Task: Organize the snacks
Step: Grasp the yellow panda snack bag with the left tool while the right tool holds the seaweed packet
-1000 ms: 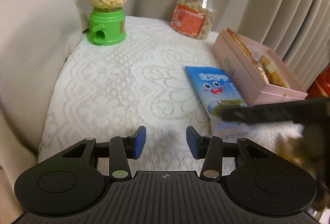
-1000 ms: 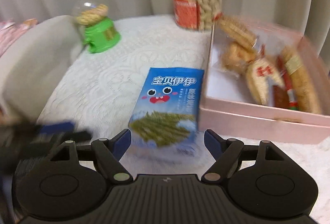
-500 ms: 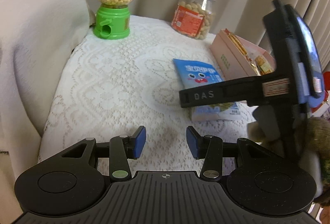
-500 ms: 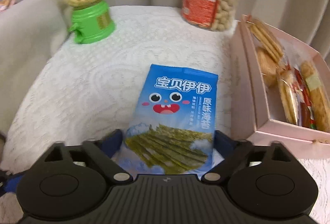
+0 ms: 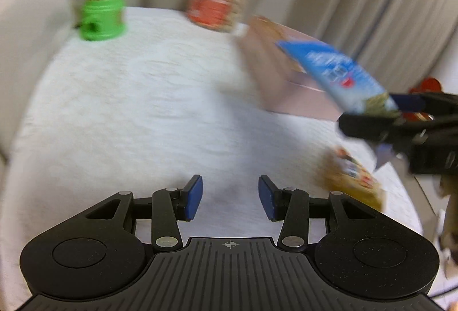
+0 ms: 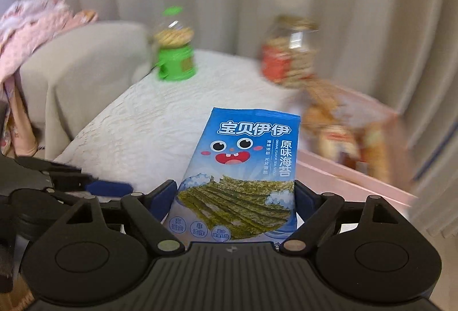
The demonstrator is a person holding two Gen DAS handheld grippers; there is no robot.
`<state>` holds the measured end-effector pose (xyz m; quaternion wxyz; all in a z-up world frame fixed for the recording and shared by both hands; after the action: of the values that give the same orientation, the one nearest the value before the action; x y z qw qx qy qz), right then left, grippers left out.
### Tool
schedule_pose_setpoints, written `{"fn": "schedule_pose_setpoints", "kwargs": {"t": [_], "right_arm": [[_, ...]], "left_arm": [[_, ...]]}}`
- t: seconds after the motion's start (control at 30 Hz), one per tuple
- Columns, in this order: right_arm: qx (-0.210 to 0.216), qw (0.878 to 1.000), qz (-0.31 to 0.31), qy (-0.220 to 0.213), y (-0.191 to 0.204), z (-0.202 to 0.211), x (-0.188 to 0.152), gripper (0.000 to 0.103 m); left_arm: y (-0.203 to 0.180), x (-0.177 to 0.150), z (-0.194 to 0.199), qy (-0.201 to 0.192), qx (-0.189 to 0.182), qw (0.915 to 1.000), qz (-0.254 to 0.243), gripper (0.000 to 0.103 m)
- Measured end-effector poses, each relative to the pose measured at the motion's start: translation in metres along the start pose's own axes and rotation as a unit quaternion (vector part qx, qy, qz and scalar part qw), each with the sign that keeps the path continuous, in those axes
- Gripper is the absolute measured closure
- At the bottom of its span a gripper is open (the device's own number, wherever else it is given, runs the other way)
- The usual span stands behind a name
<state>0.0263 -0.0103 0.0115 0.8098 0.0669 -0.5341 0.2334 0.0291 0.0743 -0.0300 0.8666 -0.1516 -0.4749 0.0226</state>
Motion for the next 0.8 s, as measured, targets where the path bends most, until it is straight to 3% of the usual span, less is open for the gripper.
{"fn": "schedule_pose_setpoints", "kwargs": {"t": [0.13,0.27,0.4,0.53,0.7,0.8], "right_arm": [[-0.048,0.998,-0.021,-0.019,-0.055,0.043,-0.004,0.018],[-0.109,0.993,-0.039,-0.014,-0.108,0.067,-0.031,0.018],[-0.157,0.986,-0.054,0.007,-0.141,0.069,-0.074,0.018],[-0.14,0.988,-0.065,0.019,-0.131,0.055,-0.105,0.018],[-0.051,0.994,-0.095,0.015,-0.079,0.036,-0.109,0.018],[-0.048,0.994,-0.099,0.011,-0.064,0.026,-0.107,0.014]], "left_arm": [[-0.05,-0.011,-0.004,0.016,-0.05,0.9985,-0.016,0.055],[-0.088,-0.021,-0.011,0.026,-0.073,0.9966,-0.029,0.055],[-0.109,-0.029,-0.02,0.048,-0.09,0.9948,0.007,0.055],[-0.108,-0.025,-0.029,0.04,-0.061,0.9973,0.009,0.055],[-0.09,-0.015,-0.025,0.013,-0.015,0.9995,-0.023,0.055],[-0.087,-0.014,-0.021,0.008,-0.001,0.9983,-0.057,0.055]]}}
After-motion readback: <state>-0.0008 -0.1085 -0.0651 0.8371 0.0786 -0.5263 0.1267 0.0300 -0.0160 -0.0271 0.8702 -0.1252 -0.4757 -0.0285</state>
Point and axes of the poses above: each gripper's, at about its wrist camera, not at the fingertips, and z roughly against the way its jaws point, y to its left, x to its top, the point moved 10 cm from there along -z, roughly the way its jaws point, and after that the axes turned 15 degrees about -y, right-handed, at the moved point
